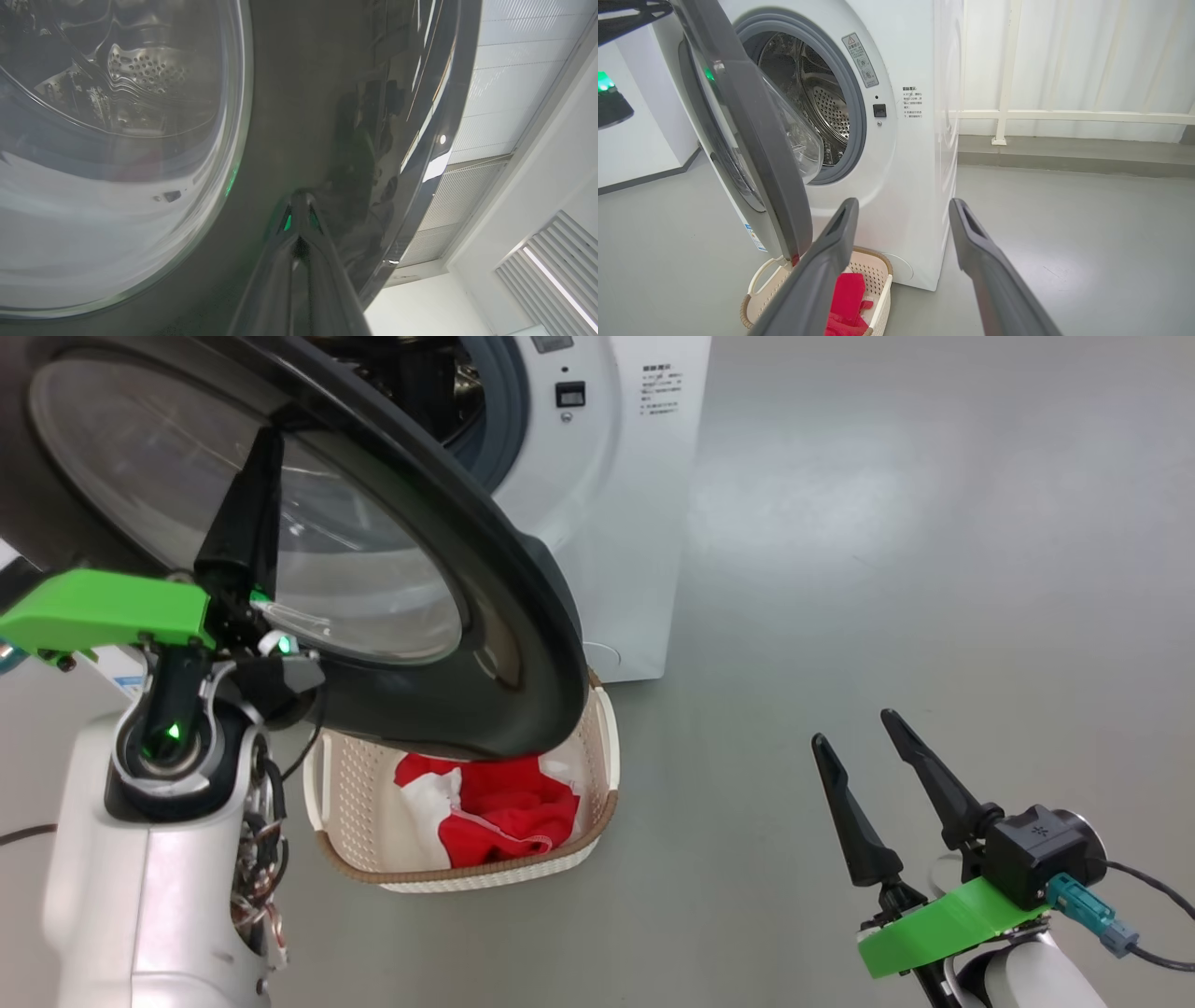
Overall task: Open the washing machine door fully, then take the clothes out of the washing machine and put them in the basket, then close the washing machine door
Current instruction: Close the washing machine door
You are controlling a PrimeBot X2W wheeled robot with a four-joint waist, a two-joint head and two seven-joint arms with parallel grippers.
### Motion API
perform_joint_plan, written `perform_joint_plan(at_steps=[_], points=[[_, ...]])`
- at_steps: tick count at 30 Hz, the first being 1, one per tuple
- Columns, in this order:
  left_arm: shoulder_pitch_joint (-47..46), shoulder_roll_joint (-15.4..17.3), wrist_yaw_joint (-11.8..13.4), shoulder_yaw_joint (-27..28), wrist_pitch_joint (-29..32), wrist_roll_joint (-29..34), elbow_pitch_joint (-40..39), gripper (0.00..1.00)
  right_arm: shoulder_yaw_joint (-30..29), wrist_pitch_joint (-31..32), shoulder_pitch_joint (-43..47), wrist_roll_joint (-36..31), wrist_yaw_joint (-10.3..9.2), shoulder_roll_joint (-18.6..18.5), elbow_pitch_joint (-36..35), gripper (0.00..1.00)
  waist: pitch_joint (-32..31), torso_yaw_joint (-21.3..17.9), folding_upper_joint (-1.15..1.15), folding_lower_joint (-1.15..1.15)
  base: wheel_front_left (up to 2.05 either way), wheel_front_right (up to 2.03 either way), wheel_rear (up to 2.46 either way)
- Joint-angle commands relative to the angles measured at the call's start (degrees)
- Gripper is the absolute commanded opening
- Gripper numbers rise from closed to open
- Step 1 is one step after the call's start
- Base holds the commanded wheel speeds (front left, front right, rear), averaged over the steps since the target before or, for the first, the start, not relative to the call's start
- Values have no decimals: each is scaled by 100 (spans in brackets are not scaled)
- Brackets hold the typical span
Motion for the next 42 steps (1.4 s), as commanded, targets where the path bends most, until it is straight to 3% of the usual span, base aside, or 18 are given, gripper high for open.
perform_joint_plan(at_steps=[1,27,38,39,40,41,42], points=[[-285,116,-86,80,-63,111,-67,0,149,-37,-232,56,20,-45,-138,100,70,-84,0,0,0,0,0],[-1239,198,-437,110,-271,262,1004,0,170,-37,-336,93,20,-51,-146,100,308,-726,0,0,0,0,0],[-1086,223,-509,114,-85,170,1244,2,110,-37,-256,79,20,-53,-99,100,169,-713,0,0,0,0,0],[-1040,220,-496,116,-69,153,1226,29,107,-37,-243,76,20,-49,-97,100,143,-689,0,0,0,0,0],[-992,217,-481,118,-58,138,1201,44,104,-37,-230,74,20,-46,-96,100,117,-664,0,0,0,0,0],[-938,213,-465,124,-49,118,1168,84,103,-37,-216,72,20,-44,-97,100,86,-637,0,0,0,0,0],[-873,209,-448,130,-44,101,1130,100,100,-37,-199,69,20,-42,-95,100,49,-609,0,0,0,0,0]])
